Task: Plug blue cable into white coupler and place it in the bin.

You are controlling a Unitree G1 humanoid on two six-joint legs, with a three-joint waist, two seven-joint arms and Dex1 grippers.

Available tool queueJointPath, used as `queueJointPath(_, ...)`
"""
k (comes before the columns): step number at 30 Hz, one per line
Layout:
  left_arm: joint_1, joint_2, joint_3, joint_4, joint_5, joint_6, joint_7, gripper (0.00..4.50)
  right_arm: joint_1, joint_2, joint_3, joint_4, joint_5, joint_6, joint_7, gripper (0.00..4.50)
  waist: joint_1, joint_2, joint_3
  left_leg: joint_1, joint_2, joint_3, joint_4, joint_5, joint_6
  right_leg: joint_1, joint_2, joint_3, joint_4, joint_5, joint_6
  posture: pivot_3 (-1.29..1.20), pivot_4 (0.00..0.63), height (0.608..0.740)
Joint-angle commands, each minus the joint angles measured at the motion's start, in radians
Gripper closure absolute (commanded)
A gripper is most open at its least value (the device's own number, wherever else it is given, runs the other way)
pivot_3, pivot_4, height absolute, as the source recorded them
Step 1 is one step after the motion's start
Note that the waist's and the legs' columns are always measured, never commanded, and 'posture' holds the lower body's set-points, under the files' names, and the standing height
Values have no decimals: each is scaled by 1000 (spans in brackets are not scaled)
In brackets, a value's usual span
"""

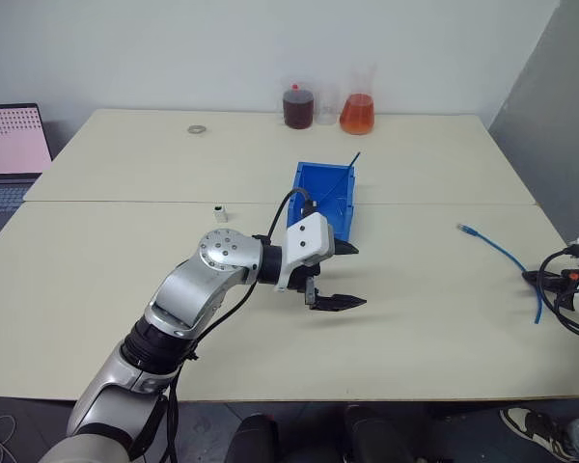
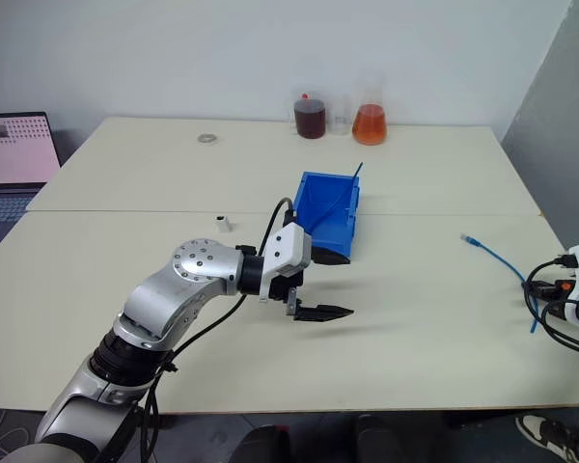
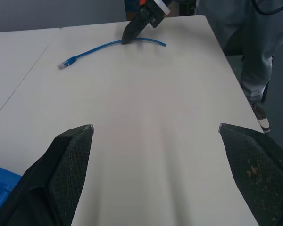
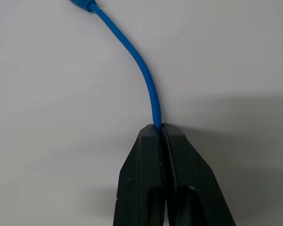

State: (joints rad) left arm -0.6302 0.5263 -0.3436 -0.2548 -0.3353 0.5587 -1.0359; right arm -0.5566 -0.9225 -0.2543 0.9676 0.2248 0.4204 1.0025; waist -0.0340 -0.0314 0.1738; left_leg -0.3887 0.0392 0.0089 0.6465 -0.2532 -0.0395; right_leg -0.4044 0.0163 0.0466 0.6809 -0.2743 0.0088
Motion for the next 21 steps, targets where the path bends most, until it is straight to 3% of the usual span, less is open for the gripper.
queueJointPath(1, 45, 46, 66, -39, -17, 3, -1, 0, 117, -50, 15, -276, 28, 16, 106, 4476, 0, 1, -1, 0, 0, 0, 0, 0, 0, 0, 0, 0, 0, 0, 0, 0, 150, 740)
queueJointPath(10, 297, 225, 255, -117, -42, 22, 26, 0, 373, -77, 21, -944, 141, 173, 151, 4476, -6, 4, 0, 1, 4, -4, 0, 0, 0, 0, 1, -2, 1, 0, 0, 0, 150, 740)
queueJointPath(16, 523, 304, 367, -134, -52, 10, 4, 0, 313, 93, 182, -1187, 169, 251, 31, 4476, -8, 2, 1, 1, 6, -5, 0, 0, 0, 0, 0, -2, 1, 0, 1, 0, 150, 740)
queueJointPath(21, 673, 333, 444, -91, -31, -49, 28, 0, 230, 227, 355, -1210, 122, 253, -21, 4476, -10, 2, 3, 1, 8, -6, -1, 0, 0, -2, 0, -2, 1, 0, -1, 0, 150, 740)
